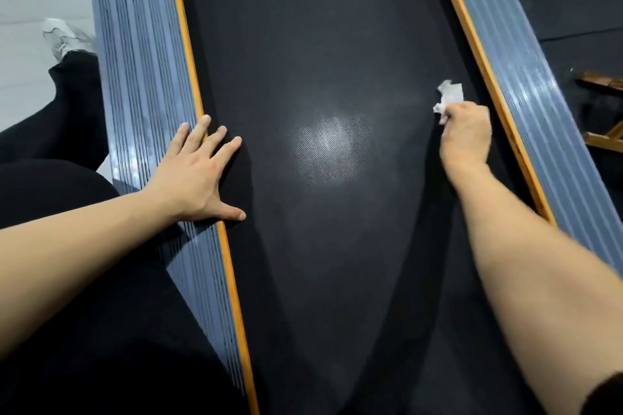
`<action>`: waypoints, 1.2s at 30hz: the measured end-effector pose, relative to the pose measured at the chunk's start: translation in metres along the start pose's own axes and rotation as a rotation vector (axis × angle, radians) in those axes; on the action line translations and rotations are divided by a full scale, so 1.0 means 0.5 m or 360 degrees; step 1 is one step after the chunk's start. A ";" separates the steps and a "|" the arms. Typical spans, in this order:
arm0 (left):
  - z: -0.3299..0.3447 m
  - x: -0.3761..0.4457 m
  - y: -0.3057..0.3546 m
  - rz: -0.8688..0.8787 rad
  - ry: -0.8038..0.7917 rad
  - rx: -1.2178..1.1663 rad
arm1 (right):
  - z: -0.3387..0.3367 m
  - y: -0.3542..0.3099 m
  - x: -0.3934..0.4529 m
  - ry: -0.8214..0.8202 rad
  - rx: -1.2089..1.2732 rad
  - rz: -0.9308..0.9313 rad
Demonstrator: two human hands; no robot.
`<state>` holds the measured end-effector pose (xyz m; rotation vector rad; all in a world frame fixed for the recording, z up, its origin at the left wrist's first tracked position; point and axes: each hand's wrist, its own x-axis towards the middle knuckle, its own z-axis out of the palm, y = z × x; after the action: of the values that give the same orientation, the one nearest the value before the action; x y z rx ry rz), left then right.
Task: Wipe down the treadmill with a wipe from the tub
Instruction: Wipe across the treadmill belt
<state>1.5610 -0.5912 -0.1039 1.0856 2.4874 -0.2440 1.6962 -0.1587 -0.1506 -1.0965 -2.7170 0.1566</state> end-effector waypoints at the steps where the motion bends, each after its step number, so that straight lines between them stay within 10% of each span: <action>1: -0.004 0.001 -0.001 0.0010 -0.0012 -0.0015 | -0.002 -0.005 0.000 -0.0012 -0.0030 0.0084; 4: -0.019 0.003 -0.005 0.0046 -0.0034 -0.0097 | 0.000 -0.129 -0.051 0.0078 0.0215 0.0136; 10: -0.026 -0.003 -0.032 -0.0100 0.0113 -0.0307 | 0.050 -0.517 -0.379 -0.0206 0.0944 -0.0903; 15: -0.016 -0.006 -0.035 -0.0122 0.0053 -0.0234 | 0.049 -0.429 -0.287 -0.0163 0.0655 -0.1367; 22: 0.004 -0.002 -0.011 0.0419 0.0397 0.0042 | 0.005 -0.073 0.021 0.0023 0.0075 0.0094; 26: 0.014 -0.012 0.027 0.0641 0.0358 -0.0038 | 0.001 -0.111 0.038 0.0078 0.0209 0.0624; 32: 0.012 -0.014 0.035 0.0579 0.0221 0.0013 | 0.054 -0.475 -0.156 -0.0272 0.0866 -0.0873; 36: 0.014 -0.019 0.039 0.0556 0.0177 0.0038 | 0.056 -0.433 -0.122 -0.0333 0.0691 -0.1305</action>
<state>1.5831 -0.5864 -0.1058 1.5549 2.3391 -0.1117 1.5868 -0.3572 -0.1492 0.1781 -2.8560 0.6992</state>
